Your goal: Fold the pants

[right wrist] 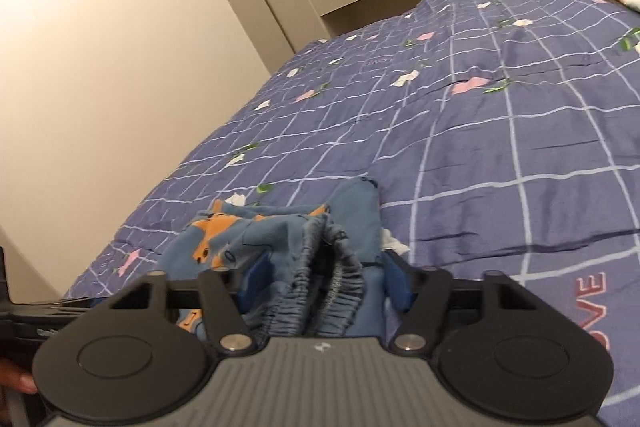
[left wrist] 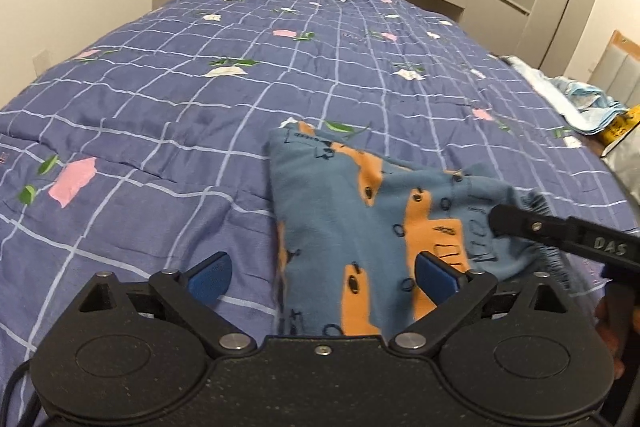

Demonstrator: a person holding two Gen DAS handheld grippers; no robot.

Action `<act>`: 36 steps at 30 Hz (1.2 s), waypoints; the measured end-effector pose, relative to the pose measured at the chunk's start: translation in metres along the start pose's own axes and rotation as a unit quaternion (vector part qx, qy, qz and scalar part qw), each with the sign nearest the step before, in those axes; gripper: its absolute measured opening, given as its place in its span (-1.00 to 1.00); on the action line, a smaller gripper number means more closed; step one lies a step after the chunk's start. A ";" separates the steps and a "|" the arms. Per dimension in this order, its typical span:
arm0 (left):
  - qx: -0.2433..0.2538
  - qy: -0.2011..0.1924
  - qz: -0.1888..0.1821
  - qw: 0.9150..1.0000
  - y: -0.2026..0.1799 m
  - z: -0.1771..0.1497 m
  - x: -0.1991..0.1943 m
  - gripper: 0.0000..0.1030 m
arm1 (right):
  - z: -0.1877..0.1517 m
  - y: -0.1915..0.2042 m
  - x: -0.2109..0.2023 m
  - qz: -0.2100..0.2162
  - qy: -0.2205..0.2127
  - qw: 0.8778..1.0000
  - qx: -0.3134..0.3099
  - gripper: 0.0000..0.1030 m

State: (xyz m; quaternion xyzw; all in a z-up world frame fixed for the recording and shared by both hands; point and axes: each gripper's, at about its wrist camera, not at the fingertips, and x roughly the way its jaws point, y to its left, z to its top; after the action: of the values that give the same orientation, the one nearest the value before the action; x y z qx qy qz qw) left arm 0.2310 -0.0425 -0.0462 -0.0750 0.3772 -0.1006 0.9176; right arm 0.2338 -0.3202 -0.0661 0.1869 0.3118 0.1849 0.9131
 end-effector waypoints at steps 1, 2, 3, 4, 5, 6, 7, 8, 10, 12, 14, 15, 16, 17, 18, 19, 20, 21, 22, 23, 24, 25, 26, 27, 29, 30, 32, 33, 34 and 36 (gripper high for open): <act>-0.003 0.000 -0.003 1.000 0.000 0.001 -0.001 0.80 | 0.000 0.000 0.000 0.000 0.001 1.000 0.003 0.25; -0.006 0.002 -0.006 1.000 0.000 0.001 -0.001 0.71 | 0.000 -0.001 0.000 0.000 0.003 1.000 0.005 0.25; -0.010 0.004 -0.009 1.000 0.001 0.002 -0.001 0.59 | 0.000 -0.001 0.000 -0.001 0.004 1.000 0.007 0.24; -0.015 0.008 -0.012 1.000 0.002 0.002 0.000 0.52 | 0.000 -0.001 -0.001 -0.001 0.004 1.000 0.009 0.22; -0.020 0.011 -0.015 1.000 0.003 0.002 0.000 0.38 | 0.000 -0.001 -0.001 -0.002 0.004 1.000 0.009 0.18; -0.025 0.014 -0.018 0.999 0.004 0.003 0.001 0.19 | 0.000 -0.001 -0.001 -0.003 0.004 1.000 0.010 0.16; -0.030 0.018 -0.019 0.999 0.005 0.003 0.002 0.07 | 0.000 -0.001 -0.001 -0.005 0.004 1.000 0.011 0.10; -0.033 0.021 -0.017 0.999 0.005 0.002 0.003 -0.03 | -0.001 -0.001 -0.001 -0.006 0.003 1.000 0.011 0.04; -0.037 0.018 -0.013 0.999 0.006 0.003 0.002 -0.09 | -0.002 0.000 -0.002 -0.005 0.003 1.000 0.012 -0.07; -0.041 0.018 -0.011 0.999 0.007 0.003 0.001 -0.20 | -0.002 0.002 -0.003 -0.007 0.001 1.000 0.011 -0.14; -0.042 0.017 -0.012 0.999 0.007 0.002 0.000 -0.28 | -0.003 0.006 -0.005 -0.010 -0.001 1.000 0.009 -0.22; -0.041 0.017 -0.013 0.999 0.007 0.003 -0.001 -0.35 | -0.004 0.007 -0.006 -0.011 -0.003 1.000 0.009 -0.25; -0.040 0.016 -0.013 0.999 0.006 0.003 -0.001 -0.37 | -0.004 0.009 -0.007 -0.011 -0.006 1.000 0.009 -0.34; -0.040 0.016 -0.014 0.999 0.005 0.004 -0.002 -0.43 | -0.004 0.011 -0.009 -0.011 -0.011 1.000 0.008 -0.42; -0.039 0.015 -0.015 0.999 0.004 0.005 -0.003 -0.49 | -0.004 0.012 -0.010 -0.011 -0.014 1.000 0.005 -0.46; -0.038 0.013 -0.014 0.999 0.003 0.006 -0.005 -0.51 | -0.004 0.014 -0.012 -0.010 -0.018 1.000 0.002 -0.53; -0.036 0.011 -0.014 0.999 0.001 0.008 -0.006 -0.55 | -0.003 0.017 -0.014 -0.008 -0.021 1.000 -0.003 -0.56; -0.032 0.008 -0.014 0.999 -0.001 0.010 -0.008 -0.57 | -0.002 0.019 -0.016 -0.006 -0.026 1.000 -0.010 -0.57; -0.029 0.006 -0.014 0.999 -0.003 0.012 -0.010 -0.58 | -0.001 0.022 -0.019 -0.006 -0.029 0.999 -0.017 -0.59; -0.027 0.003 -0.015 1.000 -0.005 0.014 -0.011 -0.59 | 0.001 0.024 -0.021 -0.006 -0.032 0.999 -0.025 -0.59; -0.026 0.001 -0.016 1.000 -0.006 0.016 -0.012 -0.60 | 0.003 0.026 -0.024 -0.005 -0.035 0.999 -0.031 -0.60; -0.026 -0.001 -0.017 1.000 -0.008 0.019 -0.013 -0.60 | 0.005 0.027 -0.027 -0.003 -0.039 0.999 -0.033 -0.60; -0.025 -0.004 -0.021 0.999 -0.010 0.021 -0.014 -0.61 | 0.008 0.028 -0.030 -0.001 -0.043 0.998 -0.035 -0.60; -0.025 -0.006 -0.025 0.999 -0.012 0.023 -0.015 -0.62 | 0.010 0.029 -0.033 -0.001 -0.047 0.998 -0.038 -0.60; -0.024 -0.009 -0.033 0.999 -0.018 0.029 -0.013 -0.63 | 0.015 0.029 -0.038 -0.005 -0.057 0.997 -0.045 -0.61; -0.021 -0.011 -0.037 0.999 -0.024 0.031 -0.012 -0.63 | 0.018 0.028 -0.041 -0.008 -0.063 0.997 -0.049 -0.61; -0.017 -0.015 -0.045 0.999 -0.034 0.037 -0.009 -0.63 | 0.026 0.024 -0.048 -0.013 -0.073 0.996 -0.049 -0.61; -0.018 -0.018 -0.050 0.998 -0.039 0.041 -0.007 -0.63 | 0.030 0.021 -0.051 -0.016 -0.079 0.996 -0.048 -0.61; -0.018 -0.021 -0.056 0.998 -0.045 0.044 -0.006 -0.63 | 0.034 0.018 -0.055 -0.020 -0.084 0.995 -0.047 -0.61; -0.015 -0.024 -0.068 0.997 -0.056 0.048 -0.002 -0.63 | 0.040 0.011 -0.062 -0.031 -0.096 0.994 -0.048 -0.61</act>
State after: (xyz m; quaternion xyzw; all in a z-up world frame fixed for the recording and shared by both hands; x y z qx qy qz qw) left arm 0.2569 -0.0937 0.0010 -0.1164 0.3504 -0.1550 0.9163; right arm 0.2114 -0.3479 -0.0006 0.1504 0.2196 0.1527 0.9518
